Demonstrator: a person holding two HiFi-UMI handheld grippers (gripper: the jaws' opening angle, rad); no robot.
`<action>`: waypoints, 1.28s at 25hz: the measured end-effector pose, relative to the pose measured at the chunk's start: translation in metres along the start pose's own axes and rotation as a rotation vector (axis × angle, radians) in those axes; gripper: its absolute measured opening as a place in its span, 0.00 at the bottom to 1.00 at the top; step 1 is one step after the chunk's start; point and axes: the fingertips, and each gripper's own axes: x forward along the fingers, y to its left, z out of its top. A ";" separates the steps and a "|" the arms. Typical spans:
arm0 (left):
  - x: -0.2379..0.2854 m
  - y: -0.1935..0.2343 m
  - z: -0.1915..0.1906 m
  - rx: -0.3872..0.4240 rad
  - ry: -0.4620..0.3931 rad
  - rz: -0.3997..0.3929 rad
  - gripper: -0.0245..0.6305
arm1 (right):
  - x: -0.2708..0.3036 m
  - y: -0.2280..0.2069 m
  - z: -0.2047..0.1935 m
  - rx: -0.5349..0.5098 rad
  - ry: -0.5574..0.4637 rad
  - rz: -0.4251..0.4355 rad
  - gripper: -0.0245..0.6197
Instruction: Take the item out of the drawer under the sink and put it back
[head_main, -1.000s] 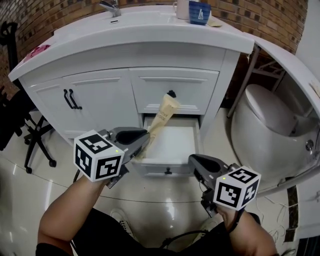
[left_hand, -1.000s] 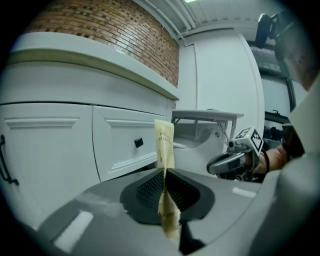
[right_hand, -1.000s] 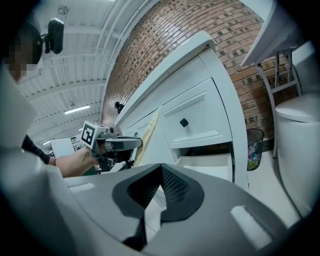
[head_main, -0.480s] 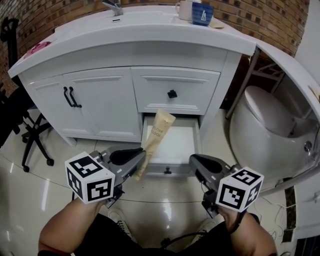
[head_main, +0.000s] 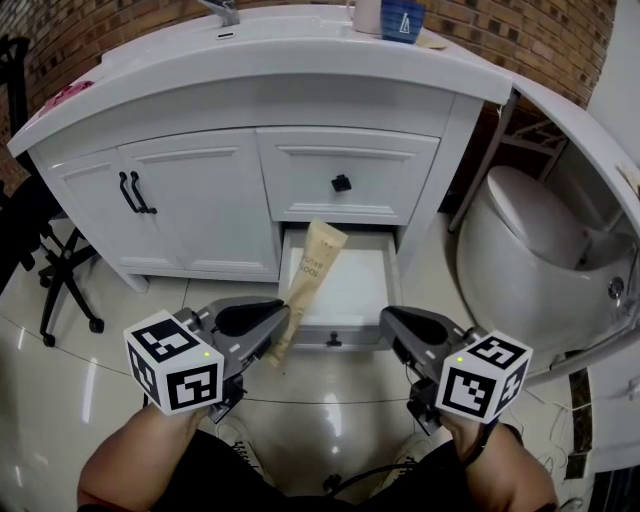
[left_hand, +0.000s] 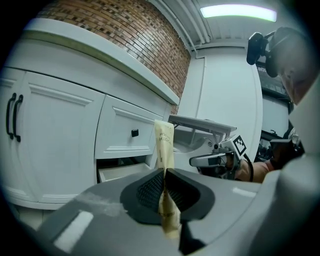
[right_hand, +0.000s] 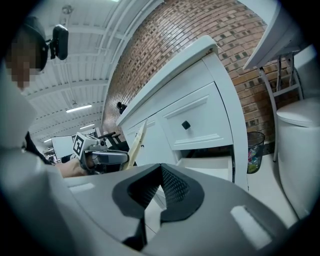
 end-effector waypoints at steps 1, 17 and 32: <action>0.000 -0.001 0.000 0.003 0.002 -0.004 0.08 | 0.001 0.001 -0.001 -0.001 0.003 0.001 0.05; -0.003 0.002 0.005 -0.013 -0.042 0.007 0.08 | 0.006 0.003 -0.009 -0.004 0.031 0.004 0.05; 0.000 0.005 0.002 -0.019 -0.029 0.014 0.08 | 0.005 0.005 -0.008 -0.006 0.027 0.009 0.05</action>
